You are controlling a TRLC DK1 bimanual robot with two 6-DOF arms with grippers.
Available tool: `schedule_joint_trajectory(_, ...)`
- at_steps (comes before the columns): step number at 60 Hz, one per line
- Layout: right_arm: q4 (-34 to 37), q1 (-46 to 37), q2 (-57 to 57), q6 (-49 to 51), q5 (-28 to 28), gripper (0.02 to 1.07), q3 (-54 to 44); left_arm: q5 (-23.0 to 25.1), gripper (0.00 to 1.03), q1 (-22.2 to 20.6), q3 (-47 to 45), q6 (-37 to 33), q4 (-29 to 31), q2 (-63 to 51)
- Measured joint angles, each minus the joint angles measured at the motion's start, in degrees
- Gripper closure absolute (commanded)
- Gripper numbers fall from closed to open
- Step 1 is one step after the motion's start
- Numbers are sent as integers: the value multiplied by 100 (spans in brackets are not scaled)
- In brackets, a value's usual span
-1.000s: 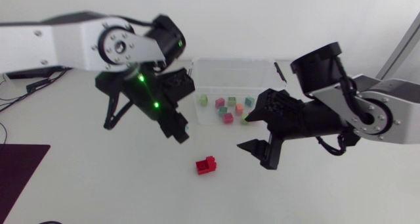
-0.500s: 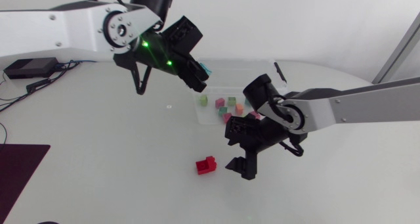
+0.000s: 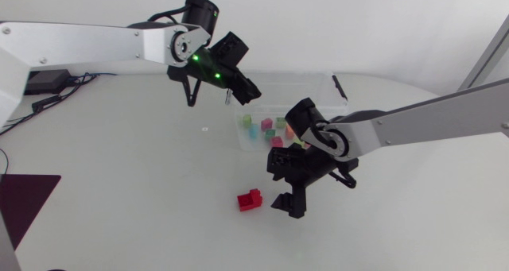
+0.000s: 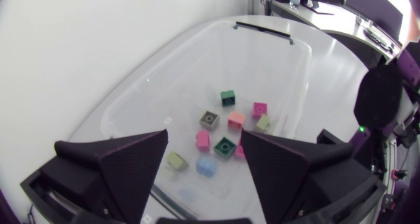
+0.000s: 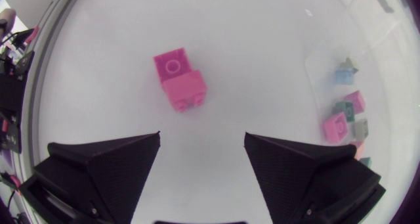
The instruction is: Pick up the duplo bricks and place them in the container
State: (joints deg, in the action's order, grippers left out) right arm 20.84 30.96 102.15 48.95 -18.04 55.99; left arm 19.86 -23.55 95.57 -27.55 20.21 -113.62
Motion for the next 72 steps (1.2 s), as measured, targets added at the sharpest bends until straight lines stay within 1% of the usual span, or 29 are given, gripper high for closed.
schedule_joint_trajectory(6, 26, 7, 157, 83, 2, 14, 291, 251, 6, 352, -833, -133, -26, 815)
schedule_joint_trajectory(16, 203, 76, 428, 216, 4, 14, 719, 610, 6, 876, -2396, -745, -24, 2706)
schedule_joint_trajectory(23, 367, 243, 483, 278, 42, 14, 824, 693, 6, 953, -3281, -1314, 201, 3552)
schedule_joint_trajectory(31, 538, 444, 577, 345, 162, 14, 953, 693, 6, 957, -4127, -1805, 459, 3936)
schedule_joint_trajectory(39, 643, 595, 662, 365, 310, 14, 1029, 695, 6, 955, -4529, -2083, 542, 4024)
schedule_joint_trajectory(47, 726, 710, 662, 352, 461, 14, 1029, 693, 6, 960, -4594, -2216, 542, 4026)
schedule_joint_trajectory(53, 791, 787, 660, 177, 487, 14, 1029, 693, 6, 968, -4614, -2269, 542, 4052)
schedule_joint_trajectory(61, 780, 922, 658, -105, 660, 15, 1029, 693, 6, 968, -4666, -2354, 542, 4063)
schedule_joint_trajectory(69, 732, 1023, 658, -361, 785, 24, 1029, 695, 6, 968, -4743, -2420, 542, 4061)
schedule_joint_trajectory(70, 723, 1027, 658, -391, 787, 28, 1029, 695, 6, 968, -4743, -2444, 544, 4061)
schedule_joint_trajectory(72, 704, 1038, 658, -426, 804, 33, 1029, 693, 6, 966, -4752, -2485, 542, 4050)
